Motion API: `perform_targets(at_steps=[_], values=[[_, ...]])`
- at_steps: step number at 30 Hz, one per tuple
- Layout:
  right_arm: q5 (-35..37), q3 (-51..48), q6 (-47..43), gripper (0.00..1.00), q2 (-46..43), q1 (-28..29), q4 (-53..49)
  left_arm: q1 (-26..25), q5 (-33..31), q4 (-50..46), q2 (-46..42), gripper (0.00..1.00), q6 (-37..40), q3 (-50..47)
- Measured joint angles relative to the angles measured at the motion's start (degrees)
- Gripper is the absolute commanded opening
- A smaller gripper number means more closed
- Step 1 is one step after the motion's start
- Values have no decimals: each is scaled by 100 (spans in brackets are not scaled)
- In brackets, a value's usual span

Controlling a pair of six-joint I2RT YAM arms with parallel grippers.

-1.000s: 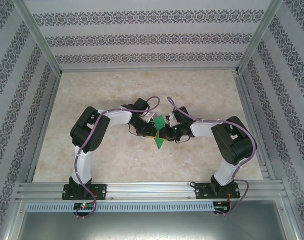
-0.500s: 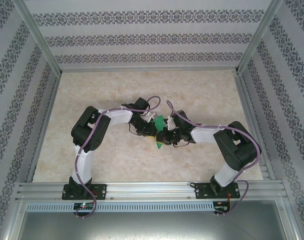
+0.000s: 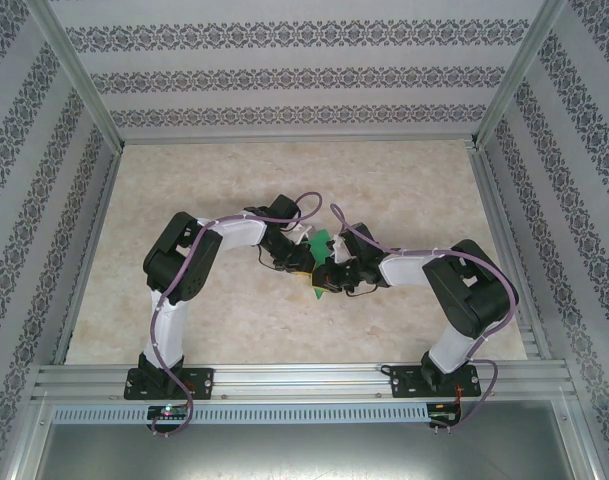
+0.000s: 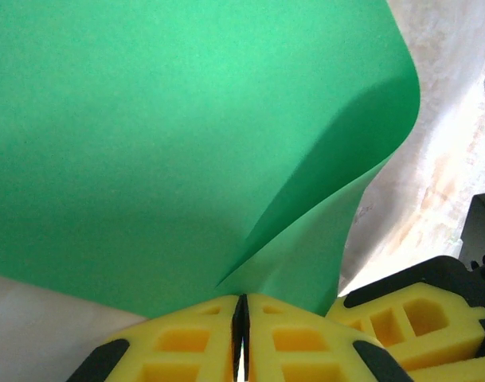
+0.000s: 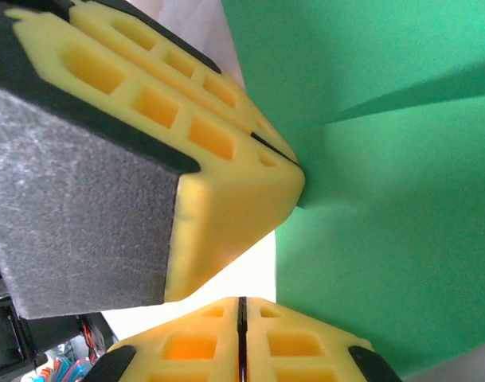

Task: Fold a paper plane with a square sheet of paper (pick it up from the middle)
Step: Third fold the triangle at the center of the table.

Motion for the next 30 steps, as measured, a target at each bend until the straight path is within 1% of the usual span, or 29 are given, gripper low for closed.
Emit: perform_targets(at_steps=[23,30], values=[[94,4,-2,11,129,76,2,0,4,-52,28,14,20,39],[138,4,0,14,109,146,2,0,4,-52,31,14,35,39]])
